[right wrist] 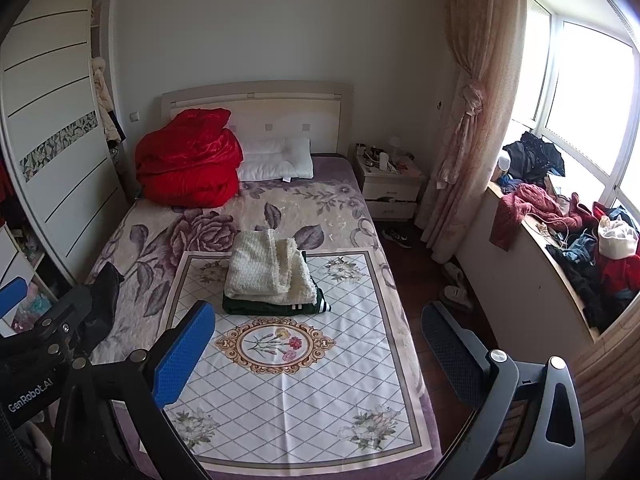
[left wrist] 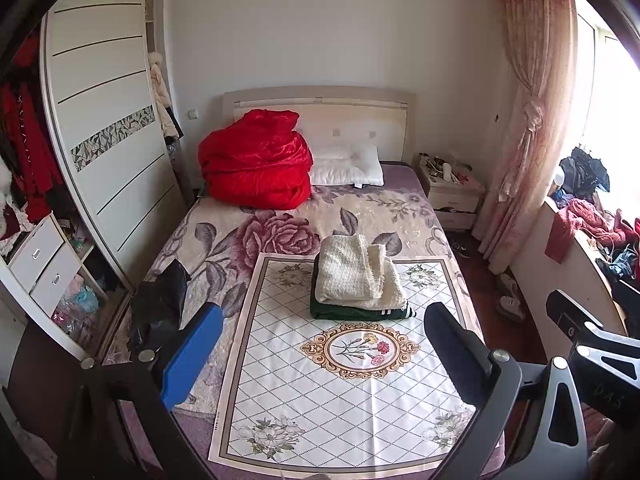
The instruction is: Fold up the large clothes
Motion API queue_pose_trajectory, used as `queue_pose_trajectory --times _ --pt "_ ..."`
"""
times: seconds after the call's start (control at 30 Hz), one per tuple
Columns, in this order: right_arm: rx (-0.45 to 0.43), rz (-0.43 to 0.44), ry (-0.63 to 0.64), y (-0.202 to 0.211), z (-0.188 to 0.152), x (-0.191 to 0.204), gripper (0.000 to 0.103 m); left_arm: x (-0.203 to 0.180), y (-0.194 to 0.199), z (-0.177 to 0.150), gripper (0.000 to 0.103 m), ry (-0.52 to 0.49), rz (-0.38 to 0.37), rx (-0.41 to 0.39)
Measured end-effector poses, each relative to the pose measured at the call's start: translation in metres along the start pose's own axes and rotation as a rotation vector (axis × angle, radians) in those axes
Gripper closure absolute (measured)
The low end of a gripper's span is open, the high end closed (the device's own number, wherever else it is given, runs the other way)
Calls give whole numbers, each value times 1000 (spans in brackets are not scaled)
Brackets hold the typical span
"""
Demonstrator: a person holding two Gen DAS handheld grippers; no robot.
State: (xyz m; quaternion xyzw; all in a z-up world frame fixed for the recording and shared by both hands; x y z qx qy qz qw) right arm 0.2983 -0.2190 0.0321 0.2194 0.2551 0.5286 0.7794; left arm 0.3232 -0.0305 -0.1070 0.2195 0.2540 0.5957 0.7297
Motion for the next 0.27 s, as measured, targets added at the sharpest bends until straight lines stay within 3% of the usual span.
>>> queue_pose_trajectory --times 0.27 --pt "6 0 -6 1 -2 -1 0 6 0 -1 0 6 3 6"
Point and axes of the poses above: each gripper's, at about its wrist camera, not at the fingertips, and y roughly against the way its jaws point, x to its left, z to its top, the point moved 9 cm from there along -y, roughly the way its jaws point, and after that the axes turned 12 degrees about -z, right-handed, at the moved point
